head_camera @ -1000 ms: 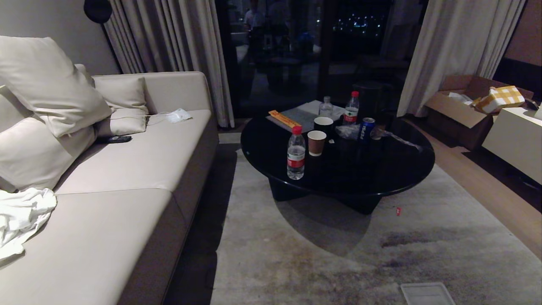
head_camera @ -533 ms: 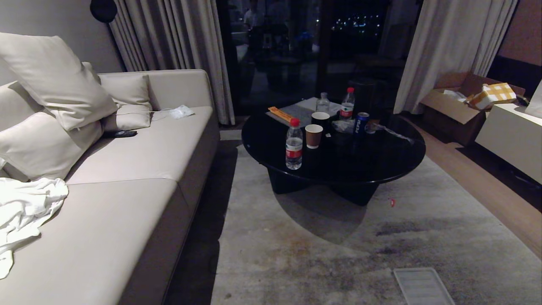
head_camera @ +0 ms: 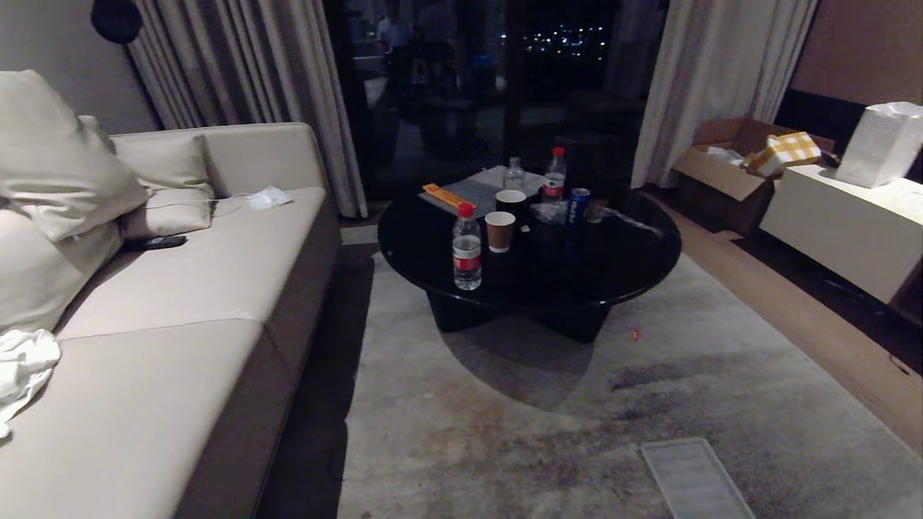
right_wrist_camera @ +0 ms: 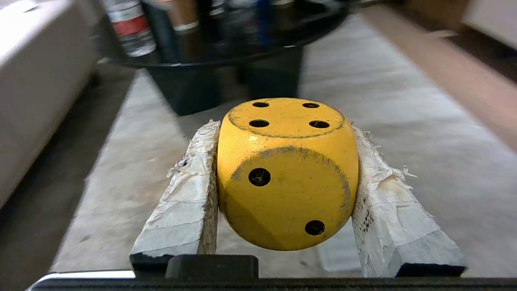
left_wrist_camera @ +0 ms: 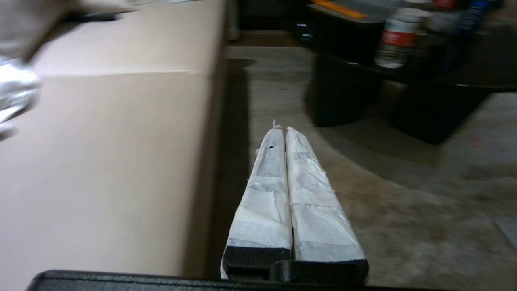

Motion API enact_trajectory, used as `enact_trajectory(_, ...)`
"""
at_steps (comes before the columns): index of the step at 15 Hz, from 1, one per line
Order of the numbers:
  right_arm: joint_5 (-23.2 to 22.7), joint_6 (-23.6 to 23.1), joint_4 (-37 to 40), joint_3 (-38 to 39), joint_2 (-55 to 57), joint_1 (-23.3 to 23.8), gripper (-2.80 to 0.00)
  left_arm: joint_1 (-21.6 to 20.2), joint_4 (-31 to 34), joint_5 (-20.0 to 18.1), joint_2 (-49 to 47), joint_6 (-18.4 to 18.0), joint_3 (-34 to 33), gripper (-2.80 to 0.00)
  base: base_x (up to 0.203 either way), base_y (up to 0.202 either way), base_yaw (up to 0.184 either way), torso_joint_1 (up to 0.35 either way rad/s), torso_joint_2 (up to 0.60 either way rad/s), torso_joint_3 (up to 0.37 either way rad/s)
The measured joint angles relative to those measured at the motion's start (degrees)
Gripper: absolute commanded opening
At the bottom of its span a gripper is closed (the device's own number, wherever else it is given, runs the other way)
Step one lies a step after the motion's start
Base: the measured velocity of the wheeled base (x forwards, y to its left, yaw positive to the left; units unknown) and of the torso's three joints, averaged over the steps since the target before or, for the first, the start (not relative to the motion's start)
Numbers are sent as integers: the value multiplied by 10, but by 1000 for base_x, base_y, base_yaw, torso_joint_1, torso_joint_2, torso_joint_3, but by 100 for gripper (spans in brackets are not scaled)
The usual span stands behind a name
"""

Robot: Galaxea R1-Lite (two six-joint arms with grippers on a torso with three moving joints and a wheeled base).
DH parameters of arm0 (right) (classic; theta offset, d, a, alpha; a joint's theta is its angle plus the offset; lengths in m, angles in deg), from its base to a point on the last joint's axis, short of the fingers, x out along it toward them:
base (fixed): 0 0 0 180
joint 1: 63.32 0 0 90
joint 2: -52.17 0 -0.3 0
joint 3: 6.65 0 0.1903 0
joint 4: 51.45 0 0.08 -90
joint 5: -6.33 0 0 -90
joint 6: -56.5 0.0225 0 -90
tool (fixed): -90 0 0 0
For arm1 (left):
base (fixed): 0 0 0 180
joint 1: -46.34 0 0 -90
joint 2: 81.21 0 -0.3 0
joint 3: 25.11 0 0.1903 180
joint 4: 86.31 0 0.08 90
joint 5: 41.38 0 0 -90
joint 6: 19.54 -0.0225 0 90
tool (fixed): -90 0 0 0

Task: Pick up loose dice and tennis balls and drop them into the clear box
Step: Put the toys in the box

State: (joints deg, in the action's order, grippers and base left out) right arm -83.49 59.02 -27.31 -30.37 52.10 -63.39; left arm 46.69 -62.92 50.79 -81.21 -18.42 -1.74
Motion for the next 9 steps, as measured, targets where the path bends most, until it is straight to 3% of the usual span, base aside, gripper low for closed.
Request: enact_trajectory(9, 0, 0, 0, 0, 0, 0, -280, 0, 0, 0, 0, 0, 0, -280, 1, 11, -163, 3, 2, 1)
